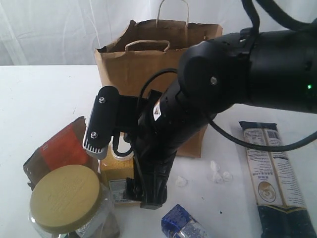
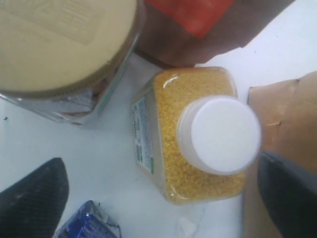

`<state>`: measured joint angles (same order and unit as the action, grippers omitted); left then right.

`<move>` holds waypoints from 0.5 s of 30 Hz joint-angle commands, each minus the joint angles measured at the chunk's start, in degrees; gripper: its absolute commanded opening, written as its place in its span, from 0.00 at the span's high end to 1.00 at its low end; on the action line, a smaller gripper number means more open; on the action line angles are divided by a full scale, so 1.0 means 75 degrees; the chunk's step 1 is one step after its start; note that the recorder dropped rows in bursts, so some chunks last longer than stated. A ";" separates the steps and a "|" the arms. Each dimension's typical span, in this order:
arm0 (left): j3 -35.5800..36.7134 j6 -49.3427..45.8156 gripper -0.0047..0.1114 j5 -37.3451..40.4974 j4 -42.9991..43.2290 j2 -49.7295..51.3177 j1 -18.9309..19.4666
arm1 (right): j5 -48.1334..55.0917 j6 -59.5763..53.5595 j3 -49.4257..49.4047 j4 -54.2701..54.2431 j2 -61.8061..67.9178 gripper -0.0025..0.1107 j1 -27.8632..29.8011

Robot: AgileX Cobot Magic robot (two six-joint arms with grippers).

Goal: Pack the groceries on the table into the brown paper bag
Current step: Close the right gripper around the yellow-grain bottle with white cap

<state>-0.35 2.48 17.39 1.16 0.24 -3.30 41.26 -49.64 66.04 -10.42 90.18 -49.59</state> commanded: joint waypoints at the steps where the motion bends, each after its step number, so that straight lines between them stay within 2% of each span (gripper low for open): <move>1: 0.0047 0.0010 0.96 0.0018 -0.0042 -0.0032 -0.0027 | -0.0270 -0.0204 0.0035 -0.0006 -0.0028 0.13 0.0065; 7: 0.0047 0.0010 0.96 0.0018 -0.0042 -0.0032 -0.0027 | -0.1299 0.0086 0.0035 -0.0006 0.0372 0.13 0.0065; 15: 0.0047 0.0010 0.96 0.0018 -0.0042 -0.0032 -0.0027 | -0.1577 0.0508 0.0035 0.0103 0.1033 0.13 0.0065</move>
<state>-0.35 2.48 17.39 1.16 0.24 -3.30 30.83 -47.45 66.08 -10.30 97.50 -49.59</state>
